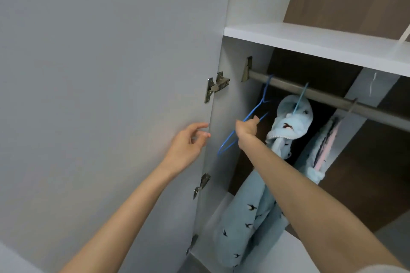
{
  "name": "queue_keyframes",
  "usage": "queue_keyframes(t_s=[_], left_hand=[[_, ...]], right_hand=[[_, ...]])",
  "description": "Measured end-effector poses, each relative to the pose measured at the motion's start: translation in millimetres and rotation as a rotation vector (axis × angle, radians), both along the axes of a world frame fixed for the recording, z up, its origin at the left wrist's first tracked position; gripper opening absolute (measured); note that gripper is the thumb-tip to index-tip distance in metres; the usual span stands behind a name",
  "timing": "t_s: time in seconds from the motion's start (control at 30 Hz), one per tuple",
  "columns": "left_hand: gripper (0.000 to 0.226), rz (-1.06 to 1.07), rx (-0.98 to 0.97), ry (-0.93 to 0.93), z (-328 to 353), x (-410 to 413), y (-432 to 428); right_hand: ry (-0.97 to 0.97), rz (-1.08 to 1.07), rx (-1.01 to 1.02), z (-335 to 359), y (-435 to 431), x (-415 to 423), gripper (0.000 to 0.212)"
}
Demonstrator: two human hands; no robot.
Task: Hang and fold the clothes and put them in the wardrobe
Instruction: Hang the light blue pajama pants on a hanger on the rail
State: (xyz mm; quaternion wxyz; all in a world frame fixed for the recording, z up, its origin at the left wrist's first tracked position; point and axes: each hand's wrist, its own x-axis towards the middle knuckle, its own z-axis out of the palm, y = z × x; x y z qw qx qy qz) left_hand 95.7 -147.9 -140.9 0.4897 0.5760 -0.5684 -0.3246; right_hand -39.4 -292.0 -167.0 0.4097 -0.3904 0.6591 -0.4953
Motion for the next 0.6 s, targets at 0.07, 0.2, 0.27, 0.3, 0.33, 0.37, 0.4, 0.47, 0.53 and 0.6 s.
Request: queue_keyframes(t_s=[0.07,0.2,0.27,0.3,0.33,0.37,0.4,0.47,0.53,0.6], left_hand=[[0.028,-0.015,0.004,0.006,-4.0,-2.8,-9.8],[0.028,-0.034,-0.007,-0.028,-7.6,-7.7,-27.7],[0.028,-0.026,-0.011,-0.040,-7.0,-10.4,-33.7],[0.028,-0.021,-0.011,-0.042,-6.2,-11.4,-35.7],[0.029,-0.020,-0.009,-0.041,-5.3,-12.3,-37.1],[0.029,-0.020,-0.005,-0.040,-4.6,-13.0,-37.5],[0.029,-0.022,-0.002,-0.041,-3.7,-13.6,-37.3],[0.029,-0.028,-0.001,-0.036,-0.7,-13.9,-35.2],[0.029,-0.031,-0.003,-0.027,2.8,-13.5,-31.7],[0.029,-0.026,0.001,-0.035,6.7,-12.9,-26.8]], right_hand=[[0.005,-0.011,-0.026,-2.0,-10.3,-0.8,0.061],[-0.141,-0.006,-0.125,1.2,-16.2,0.0,0.050],[-0.289,-0.025,-0.141,5.4,-15.5,0.5,0.047],[-0.349,-0.028,-0.141,7.1,-14.7,0.0,0.045],[-0.386,-0.026,-0.140,8.8,-14.0,-1.0,0.044],[-0.399,-0.020,-0.138,10.4,-13.4,-2.8,0.044],[-0.401,-0.006,-0.137,12.7,-12.2,-5.0,0.044],[-0.374,0.025,-0.140,19.2,-10.2,-12.0,0.043],[-0.323,0.055,-0.146,27.2,-7.4,-19.6,0.040],[-0.288,0.090,-0.149,35.0,-1.9,-26.0,0.037]])
